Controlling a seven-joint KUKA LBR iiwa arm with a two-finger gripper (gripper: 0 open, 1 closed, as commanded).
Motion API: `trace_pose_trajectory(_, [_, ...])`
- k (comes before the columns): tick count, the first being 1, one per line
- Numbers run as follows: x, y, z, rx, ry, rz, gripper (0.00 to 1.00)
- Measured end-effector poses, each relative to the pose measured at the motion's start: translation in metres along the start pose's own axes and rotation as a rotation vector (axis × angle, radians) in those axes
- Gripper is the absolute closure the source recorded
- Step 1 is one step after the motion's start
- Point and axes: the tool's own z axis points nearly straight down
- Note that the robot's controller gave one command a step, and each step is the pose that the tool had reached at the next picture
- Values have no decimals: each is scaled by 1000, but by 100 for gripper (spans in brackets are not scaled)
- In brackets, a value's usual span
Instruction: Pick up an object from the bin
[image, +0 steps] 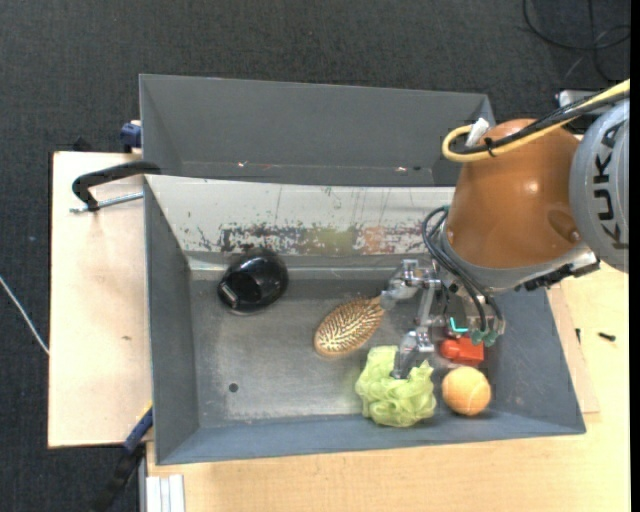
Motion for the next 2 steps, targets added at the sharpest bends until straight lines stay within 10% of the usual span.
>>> trace_pose_trajectory(1, [-2,0,-4,0,-8,1,0])
trace_pose_trajectory(2, [-4,-18,74,0,-12,-40,0])
